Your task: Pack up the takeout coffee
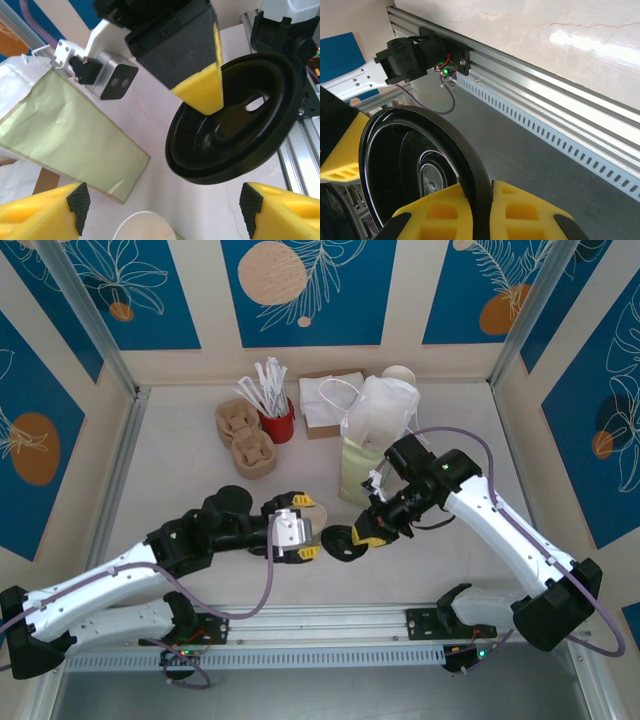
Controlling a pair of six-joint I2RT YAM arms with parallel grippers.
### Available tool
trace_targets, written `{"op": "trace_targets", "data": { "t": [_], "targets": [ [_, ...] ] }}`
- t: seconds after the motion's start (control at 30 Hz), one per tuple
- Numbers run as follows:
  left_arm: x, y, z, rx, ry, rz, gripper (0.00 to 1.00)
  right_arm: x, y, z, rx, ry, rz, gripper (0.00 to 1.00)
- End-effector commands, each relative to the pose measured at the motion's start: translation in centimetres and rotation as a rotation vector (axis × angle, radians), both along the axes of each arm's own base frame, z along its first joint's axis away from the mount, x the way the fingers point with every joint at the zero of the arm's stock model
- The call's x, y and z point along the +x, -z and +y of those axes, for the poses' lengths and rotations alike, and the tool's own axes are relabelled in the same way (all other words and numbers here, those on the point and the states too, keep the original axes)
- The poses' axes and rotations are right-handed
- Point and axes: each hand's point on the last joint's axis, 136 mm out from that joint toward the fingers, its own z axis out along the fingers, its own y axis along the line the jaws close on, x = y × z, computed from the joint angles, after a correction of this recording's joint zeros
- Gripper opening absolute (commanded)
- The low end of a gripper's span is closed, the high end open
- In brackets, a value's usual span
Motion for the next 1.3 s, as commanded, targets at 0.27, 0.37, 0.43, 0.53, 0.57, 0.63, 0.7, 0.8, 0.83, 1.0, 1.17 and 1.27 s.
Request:
{"op": "trace_targets", "data": {
  "t": [0.27,0.37,0.43,0.53,0.57,0.63,0.7,0.8,0.83,1.0,1.17,1.27],
  "targets": [
    [-3.0,-0.9,-1.8,-0.051,0.167,0.064,0.67,-0.1,0.4,0.1,0.015,-0.034,0.05,0.0],
    [-3.1,0.1,-2.3,-0.014,0.171,0.081,0.67,0.1,0.4,0.1,0.014,-0.037,0.048,0.0],
    [-3.0,0.6,-2.7,-0.009,0.165,0.067,0.7,0.1,0.4,0.2,0.017,-0.041,0.052,0.0],
    [-2.7,0.5,-3.1,-0.035,0.157,0.033,0.71,-0.1,-0.2,0.5,0.052,-0.054,0.059,0.0],
    [-2.8,0.4,-3.2,-0.039,0.164,0.029,0.7,-0.2,-0.4,0.5,0.056,-0.051,0.059,0.0],
    [-2.9,0.1,-3.3,-0.049,0.167,0.032,0.67,-0.2,-0.4,0.4,0.049,-0.048,0.052,0.0],
    [-3.0,0.0,-3.5,-0.054,0.172,0.039,0.63,-0.3,-0.3,0.3,0.047,-0.047,0.056,0.0],
    [-2.7,0.4,-3.6,-0.038,0.159,0.044,0.61,-0.3,-0.1,0.3,0.044,-0.044,0.059,0.0],
    [-2.8,0.4,-3.7,-0.035,0.16,0.042,0.6,-0.2,-0.1,0.3,0.038,-0.038,0.054,0.0],
    [-2.5,0.4,-3.7,-0.021,0.146,0.015,0.57,-0.1,-0.6,0.5,0.062,-0.021,0.045,0.0],
    [-2.2,0.6,-3.8,-0.012,0.136,-0.002,0.52,-0.1,-0.5,0.3,0.047,-0.016,0.051,0.0],
    [-2.1,0.4,-4.0,-0.021,0.126,-0.013,0.48,-0.2,-0.7,0.3,0.051,-0.006,0.055,0.0]
  ]
}}
